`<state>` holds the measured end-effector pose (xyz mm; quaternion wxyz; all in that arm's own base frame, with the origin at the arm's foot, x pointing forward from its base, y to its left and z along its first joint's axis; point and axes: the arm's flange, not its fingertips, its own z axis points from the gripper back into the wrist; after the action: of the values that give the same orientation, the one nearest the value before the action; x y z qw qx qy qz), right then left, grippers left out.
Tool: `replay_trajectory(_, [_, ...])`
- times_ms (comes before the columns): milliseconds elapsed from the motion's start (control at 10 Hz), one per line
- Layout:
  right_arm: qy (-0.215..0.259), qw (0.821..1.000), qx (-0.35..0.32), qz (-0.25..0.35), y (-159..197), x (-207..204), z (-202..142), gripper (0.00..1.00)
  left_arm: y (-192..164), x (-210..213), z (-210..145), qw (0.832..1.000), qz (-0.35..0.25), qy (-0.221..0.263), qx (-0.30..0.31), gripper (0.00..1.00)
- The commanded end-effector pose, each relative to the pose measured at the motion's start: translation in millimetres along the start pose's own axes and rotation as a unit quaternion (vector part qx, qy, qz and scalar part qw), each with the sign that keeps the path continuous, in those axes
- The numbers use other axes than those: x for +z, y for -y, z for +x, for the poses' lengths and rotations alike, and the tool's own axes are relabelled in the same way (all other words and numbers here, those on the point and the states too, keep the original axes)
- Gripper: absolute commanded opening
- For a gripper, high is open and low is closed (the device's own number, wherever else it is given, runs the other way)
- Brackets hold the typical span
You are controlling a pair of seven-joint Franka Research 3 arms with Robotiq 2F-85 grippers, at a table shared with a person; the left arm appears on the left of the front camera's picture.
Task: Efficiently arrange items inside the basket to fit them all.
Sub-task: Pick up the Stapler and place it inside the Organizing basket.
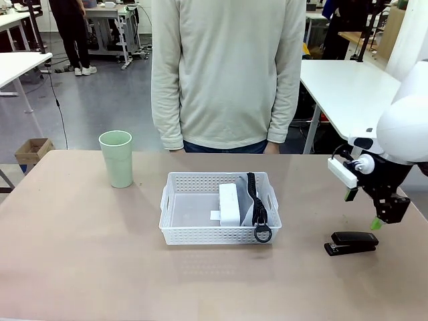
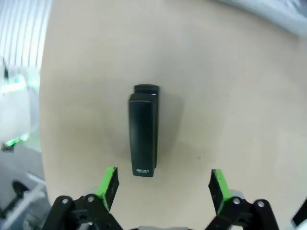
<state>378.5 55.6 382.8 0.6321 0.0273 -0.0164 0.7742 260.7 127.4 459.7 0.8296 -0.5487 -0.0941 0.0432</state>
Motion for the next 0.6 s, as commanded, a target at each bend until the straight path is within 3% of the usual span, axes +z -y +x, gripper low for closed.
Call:
replay_trajectory(0, [-0.003,0.998,-0.065,-0.011,1,5,1,1.0,1,0,-2,1.0,-0.01,0.001,-0.003,1.0])
replay_trajectory(200, [-0.003,0.998,-0.065,-0.011,1,5,1,1.0,1,0,-2,1.0,-0.01,0.001,-0.003,1.0])
replay_trajectory(300, [-0.001,1.0,-0.016,-0.001,0,1,-2,1.0,1,0,-2,1.0,-0.01,0.001,-0.003,1.0])
replay_trajectory(500, [-0.003,0.999,-0.02,0.034,-10,-19,16,1.0,1,0,-2,1.0,-0.01,0.001,-0.003,1.0])
